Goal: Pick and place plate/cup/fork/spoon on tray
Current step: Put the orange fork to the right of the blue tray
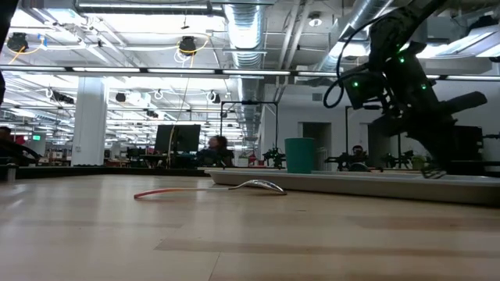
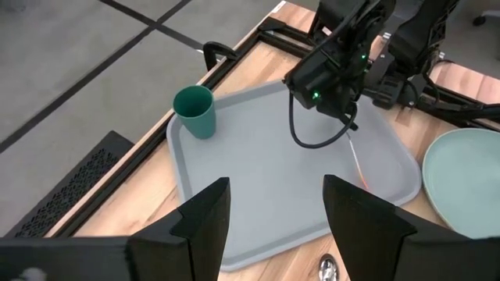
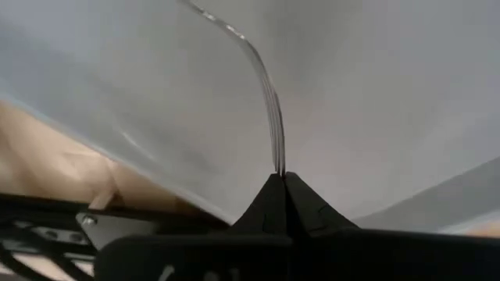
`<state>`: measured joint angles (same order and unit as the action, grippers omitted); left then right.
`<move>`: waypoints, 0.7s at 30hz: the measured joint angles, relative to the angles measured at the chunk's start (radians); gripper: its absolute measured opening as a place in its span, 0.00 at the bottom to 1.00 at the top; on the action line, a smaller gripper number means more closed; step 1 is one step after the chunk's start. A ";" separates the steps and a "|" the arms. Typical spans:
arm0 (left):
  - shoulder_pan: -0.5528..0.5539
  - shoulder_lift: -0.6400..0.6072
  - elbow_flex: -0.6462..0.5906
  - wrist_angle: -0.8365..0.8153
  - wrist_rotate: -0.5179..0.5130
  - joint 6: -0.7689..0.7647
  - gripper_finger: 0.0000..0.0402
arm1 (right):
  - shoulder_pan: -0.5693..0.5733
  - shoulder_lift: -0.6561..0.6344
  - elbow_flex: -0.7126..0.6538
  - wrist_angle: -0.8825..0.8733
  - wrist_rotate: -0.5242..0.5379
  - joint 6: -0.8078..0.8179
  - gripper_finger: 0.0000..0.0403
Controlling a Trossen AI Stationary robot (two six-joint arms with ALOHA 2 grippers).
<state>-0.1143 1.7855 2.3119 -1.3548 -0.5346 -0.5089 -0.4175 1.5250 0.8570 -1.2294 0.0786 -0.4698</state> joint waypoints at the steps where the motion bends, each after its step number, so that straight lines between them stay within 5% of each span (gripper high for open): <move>1: 0.000 0.000 0.000 0.000 0.000 0.000 0.48 | 0.000 0.000 0.000 0.008 0.001 0.001 0.00; 21: 0.000 0.000 0.000 0.000 0.001 -0.001 0.48 | -0.031 -0.013 0.048 0.076 -0.017 0.134 0.28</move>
<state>-0.1146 1.7855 2.3119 -1.3548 -0.5339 -0.5100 -0.4485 1.5115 0.9052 -1.1530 0.0614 -0.3354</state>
